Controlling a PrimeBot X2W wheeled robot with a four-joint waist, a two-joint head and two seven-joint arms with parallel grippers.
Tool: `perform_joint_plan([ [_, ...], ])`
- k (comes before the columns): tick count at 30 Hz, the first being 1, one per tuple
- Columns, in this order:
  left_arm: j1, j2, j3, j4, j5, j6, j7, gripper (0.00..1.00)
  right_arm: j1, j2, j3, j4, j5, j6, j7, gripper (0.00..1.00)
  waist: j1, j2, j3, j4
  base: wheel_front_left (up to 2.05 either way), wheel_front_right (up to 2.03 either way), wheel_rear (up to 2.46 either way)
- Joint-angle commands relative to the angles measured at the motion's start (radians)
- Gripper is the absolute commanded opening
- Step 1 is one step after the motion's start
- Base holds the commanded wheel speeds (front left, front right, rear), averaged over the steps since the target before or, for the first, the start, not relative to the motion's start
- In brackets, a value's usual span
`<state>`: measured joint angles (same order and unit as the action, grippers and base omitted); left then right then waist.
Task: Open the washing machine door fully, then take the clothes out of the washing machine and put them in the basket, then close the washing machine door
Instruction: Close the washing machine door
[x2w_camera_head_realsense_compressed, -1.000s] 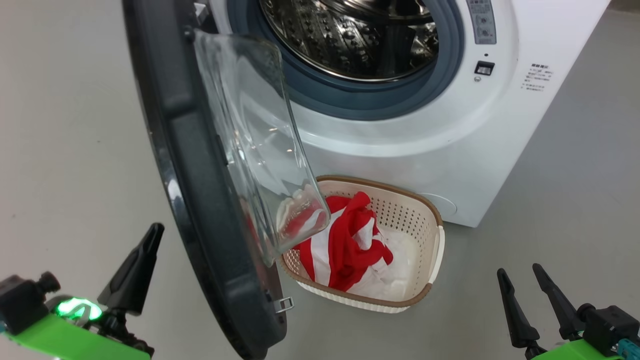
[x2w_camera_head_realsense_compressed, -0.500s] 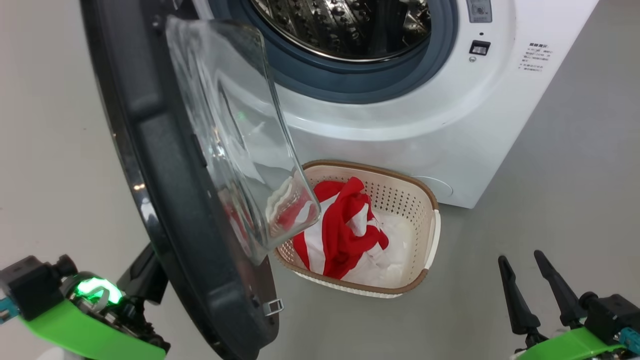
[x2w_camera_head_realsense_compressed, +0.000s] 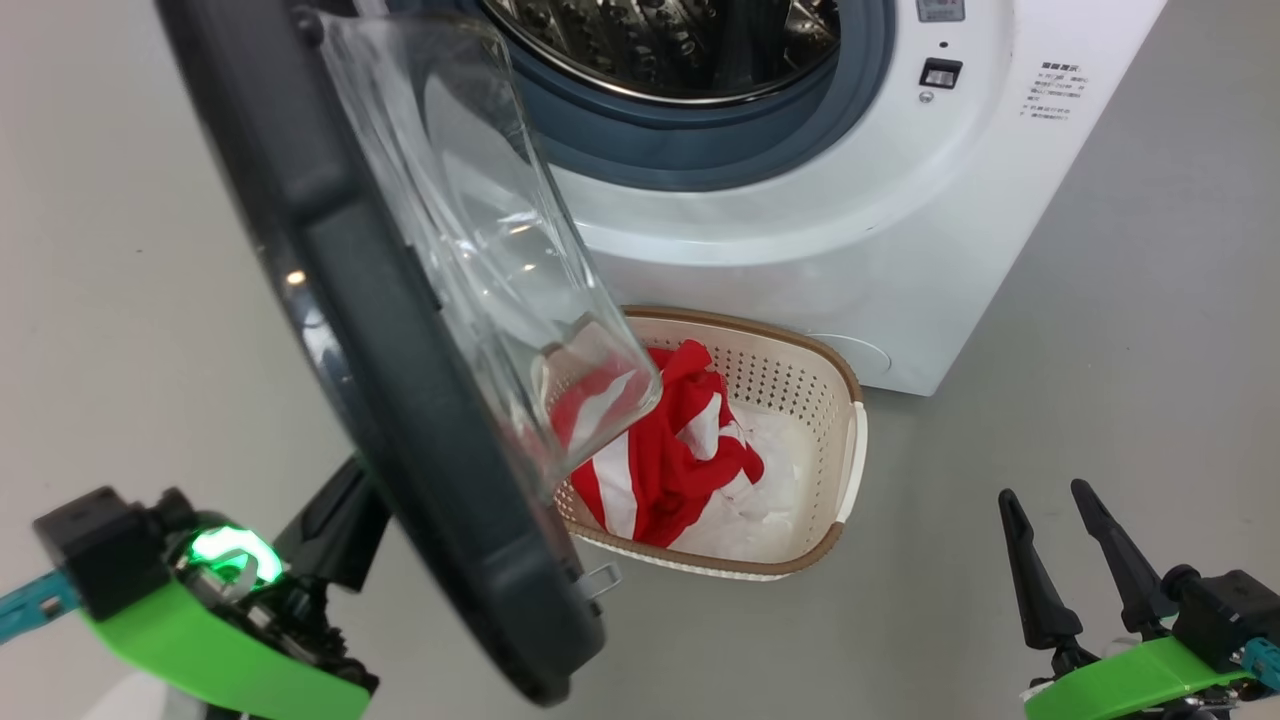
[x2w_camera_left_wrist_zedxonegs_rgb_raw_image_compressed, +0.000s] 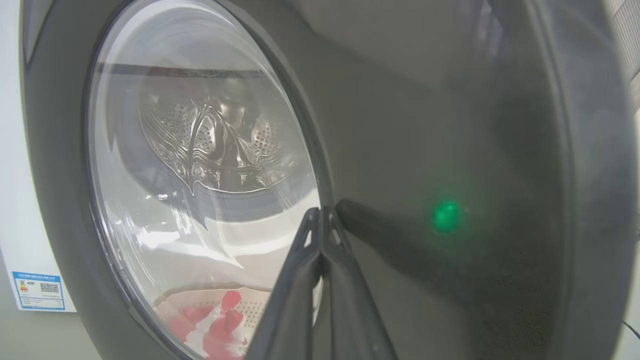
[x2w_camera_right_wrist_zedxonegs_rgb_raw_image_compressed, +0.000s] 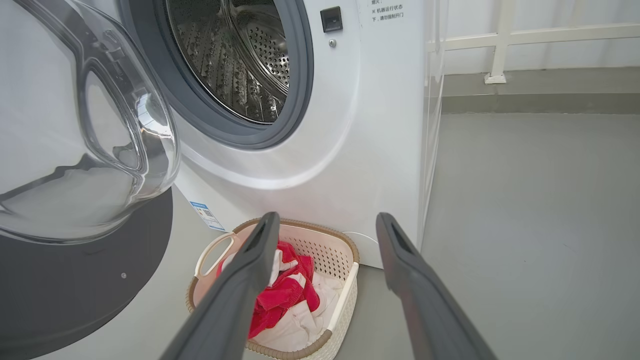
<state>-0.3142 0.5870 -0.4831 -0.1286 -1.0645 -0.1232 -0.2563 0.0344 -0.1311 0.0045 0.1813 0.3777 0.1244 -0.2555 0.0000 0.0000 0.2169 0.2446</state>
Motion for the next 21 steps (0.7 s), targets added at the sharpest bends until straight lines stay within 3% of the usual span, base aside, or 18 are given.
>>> perform_joint_plan([
  [1, -0.064, 0.023, 0.015, -0.043, 0.015, -0.007, -0.006, 0.00, -0.033, -0.012, 0.016, -0.022, -0.005, 0.006, -0.006, 1.00, 0.0000, 0.0000, 0.005, -0.005, 0.00, 0.00, 0.00],
  [9, -0.157, -0.016, -0.054, -0.016, 0.043, -0.007, -0.006, 0.00, -0.047, -0.005, 0.019, -0.026, -0.004, 0.006, -0.006, 1.00, 0.0000, 0.0000, 0.026, -0.034, 0.00, 0.00, 0.00],
  [21, -0.348, -0.105, -0.098, 0.145, 0.087, -0.007, -0.006, 0.00, -0.083, 0.023, 0.016, -0.032, -0.003, 0.006, -0.006, 1.00, 0.0000, 0.0000, 0.090, -0.127, 0.00, 0.00, 0.00],
])
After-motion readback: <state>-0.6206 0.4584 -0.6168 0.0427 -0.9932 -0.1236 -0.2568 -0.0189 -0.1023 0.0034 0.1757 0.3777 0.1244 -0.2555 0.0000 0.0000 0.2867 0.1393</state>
